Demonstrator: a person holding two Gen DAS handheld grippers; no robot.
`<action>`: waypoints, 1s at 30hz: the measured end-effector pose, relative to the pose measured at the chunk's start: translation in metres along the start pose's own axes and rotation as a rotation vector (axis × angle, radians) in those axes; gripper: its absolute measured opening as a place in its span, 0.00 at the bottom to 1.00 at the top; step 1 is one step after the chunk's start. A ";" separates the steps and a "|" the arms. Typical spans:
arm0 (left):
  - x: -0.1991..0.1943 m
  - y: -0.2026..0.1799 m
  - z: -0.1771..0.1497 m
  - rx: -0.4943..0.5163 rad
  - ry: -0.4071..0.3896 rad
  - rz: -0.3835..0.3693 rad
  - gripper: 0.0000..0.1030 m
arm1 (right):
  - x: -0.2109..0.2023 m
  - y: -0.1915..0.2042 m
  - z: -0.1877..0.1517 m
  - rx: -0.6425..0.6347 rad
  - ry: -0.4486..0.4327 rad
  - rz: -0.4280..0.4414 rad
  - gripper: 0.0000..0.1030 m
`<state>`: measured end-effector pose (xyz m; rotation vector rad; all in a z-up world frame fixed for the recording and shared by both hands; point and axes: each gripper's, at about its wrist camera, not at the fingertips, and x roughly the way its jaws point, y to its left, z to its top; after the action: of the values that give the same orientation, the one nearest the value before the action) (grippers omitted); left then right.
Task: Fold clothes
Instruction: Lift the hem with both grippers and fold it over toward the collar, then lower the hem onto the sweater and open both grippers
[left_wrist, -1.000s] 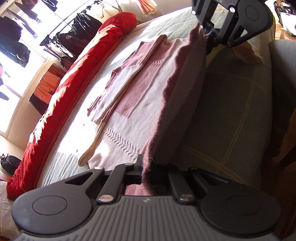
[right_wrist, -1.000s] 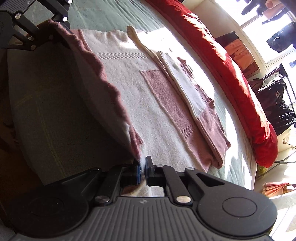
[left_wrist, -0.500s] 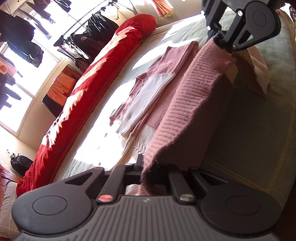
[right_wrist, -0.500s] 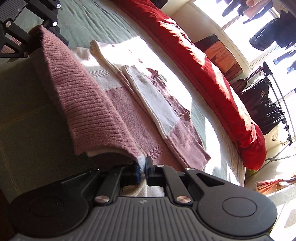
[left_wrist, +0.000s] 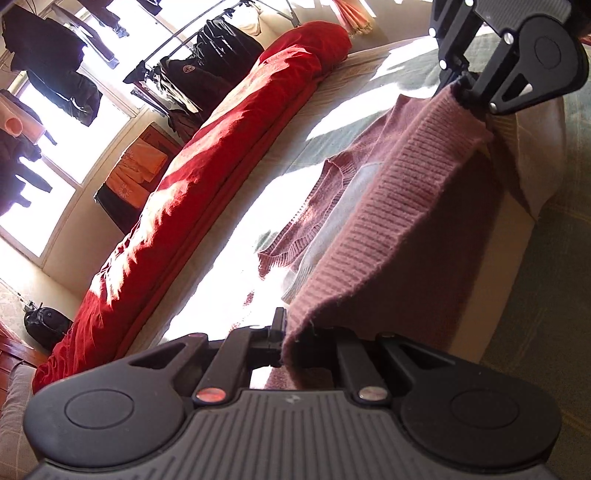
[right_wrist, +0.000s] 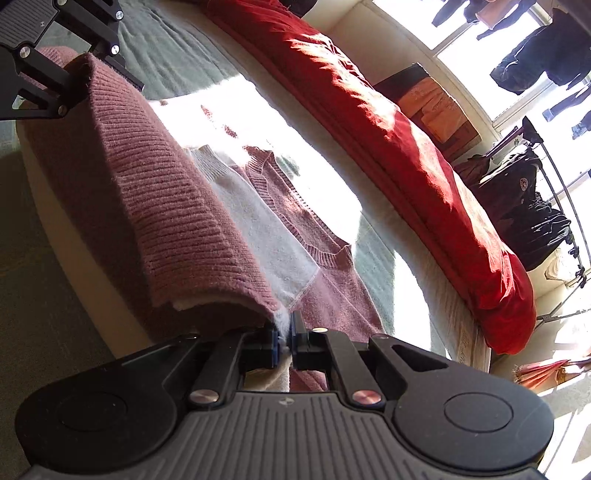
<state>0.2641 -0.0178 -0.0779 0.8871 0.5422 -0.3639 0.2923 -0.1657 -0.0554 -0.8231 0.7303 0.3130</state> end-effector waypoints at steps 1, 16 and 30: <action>0.007 0.003 0.002 -0.001 0.002 0.002 0.04 | 0.005 -0.004 0.003 0.000 0.000 0.001 0.06; 0.092 0.024 0.013 0.038 0.030 -0.006 0.04 | 0.092 -0.044 0.027 0.005 0.028 0.031 0.06; 0.156 0.025 0.004 -0.038 0.081 -0.078 0.10 | 0.149 -0.049 0.019 0.068 0.077 0.108 0.14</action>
<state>0.4044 -0.0191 -0.1515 0.8480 0.6579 -0.3884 0.4339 -0.1861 -0.1236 -0.7357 0.8552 0.3524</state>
